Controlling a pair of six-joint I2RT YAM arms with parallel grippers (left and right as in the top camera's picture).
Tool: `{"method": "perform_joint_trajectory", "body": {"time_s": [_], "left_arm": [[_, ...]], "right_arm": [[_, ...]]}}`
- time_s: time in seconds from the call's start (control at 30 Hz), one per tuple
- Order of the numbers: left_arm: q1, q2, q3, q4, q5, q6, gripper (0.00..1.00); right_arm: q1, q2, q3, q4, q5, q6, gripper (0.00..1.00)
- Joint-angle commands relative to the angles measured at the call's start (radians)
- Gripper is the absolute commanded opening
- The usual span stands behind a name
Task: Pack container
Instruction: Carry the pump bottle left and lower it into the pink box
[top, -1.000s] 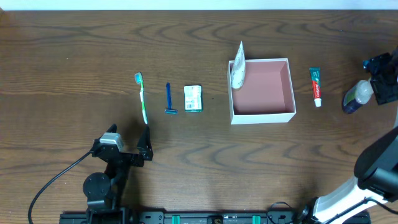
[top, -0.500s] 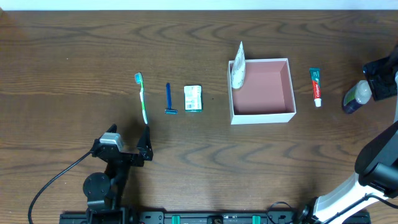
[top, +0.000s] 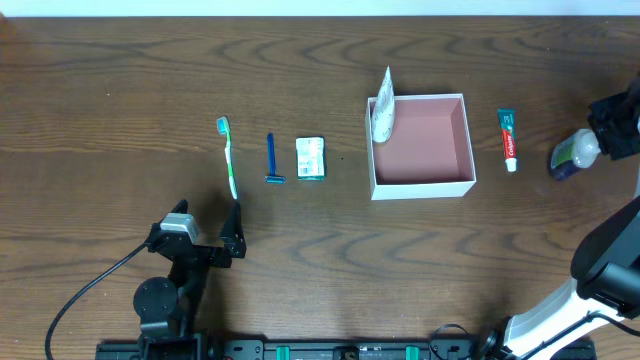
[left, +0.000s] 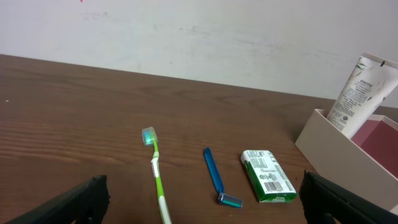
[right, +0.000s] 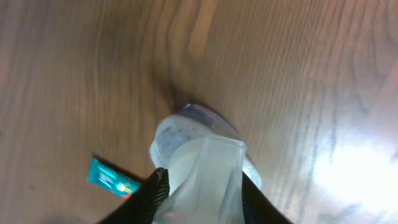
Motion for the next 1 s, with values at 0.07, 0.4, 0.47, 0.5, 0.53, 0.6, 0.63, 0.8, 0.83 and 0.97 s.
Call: {"method": "perform_joint_trajectory", "body": {"time_s": [0.07,0.4,0.47,0.5,0.53,0.6,0.63,0.8,0.83,0.97], "left_arm": [[0.003,-0.001,-0.018,-0.032,0.010,-0.009,0.98],[0.003,-0.001,-0.018,-0.032,0.010,-0.009,0.98],[0.003,-0.001,-0.018,-0.033,0.010,-0.009,0.98],[0.003,-0.001,-0.018,-0.032,0.010,-0.009,0.98],[0.003,-0.001,-0.018,-0.032,0.010,-0.009,0.98],[0.003,-0.001,-0.018,-0.032,0.010,-0.009,0.98],[0.003,-0.001,-0.018,-0.032,0.010,-0.009,0.98],[0.003,-0.001,-0.018,-0.033,0.010,-0.009,0.98],[0.003,-0.001,-0.018,-0.033,0.010,-0.009,0.98],[0.003,-0.001,-0.018,-0.032,0.010,-0.009,0.98]], "right_arm": [[-0.002,0.005,0.114,-0.062,-0.018,-0.026,0.09],[0.048,0.003,0.424,-0.254,-0.103,-0.151,0.11],[0.078,0.003,0.492,-0.288,-0.102,-0.171,0.12],[0.098,0.003,0.523,-0.300,-0.102,-0.179,0.12],[0.121,0.003,0.548,-0.307,-0.102,-0.187,0.13],[0.171,0.003,0.580,-0.311,-0.100,-0.209,0.15],[0.200,0.003,0.587,-0.310,-0.093,-0.209,0.17],[0.336,0.010,0.586,-0.297,-0.003,-0.211,0.17],[0.366,0.015,0.585,-0.289,0.020,-0.222,0.17],[0.481,0.037,0.585,-0.248,0.098,-0.303,0.19]]}}
